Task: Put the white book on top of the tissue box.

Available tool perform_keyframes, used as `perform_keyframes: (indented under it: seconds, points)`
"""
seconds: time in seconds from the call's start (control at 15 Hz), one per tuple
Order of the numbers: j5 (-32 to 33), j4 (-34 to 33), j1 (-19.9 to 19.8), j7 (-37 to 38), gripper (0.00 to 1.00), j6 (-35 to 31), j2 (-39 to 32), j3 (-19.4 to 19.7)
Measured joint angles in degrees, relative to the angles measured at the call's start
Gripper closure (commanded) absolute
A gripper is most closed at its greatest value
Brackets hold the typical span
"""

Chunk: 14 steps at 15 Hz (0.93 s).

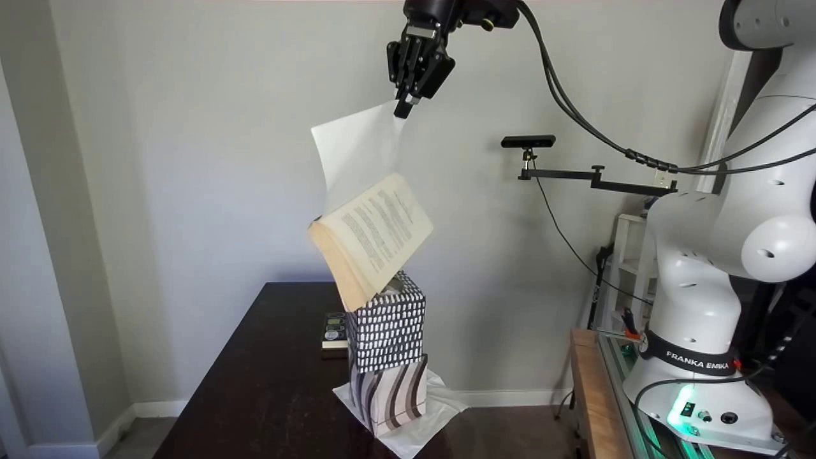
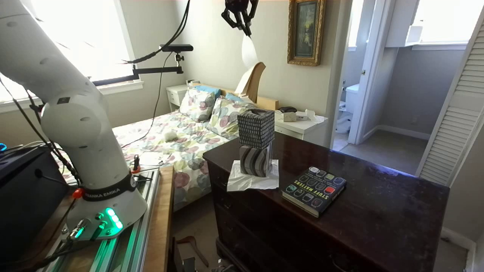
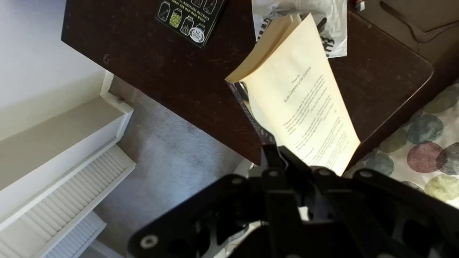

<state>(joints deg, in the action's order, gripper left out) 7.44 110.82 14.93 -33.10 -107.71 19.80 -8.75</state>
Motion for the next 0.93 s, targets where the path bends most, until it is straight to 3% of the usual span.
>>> perform_keyframes:
  seconds: [0.93]
  points:
    - [-6.06, 0.02, -0.05, -4.66, 0.99, 4.60, 0.12, 4.35]
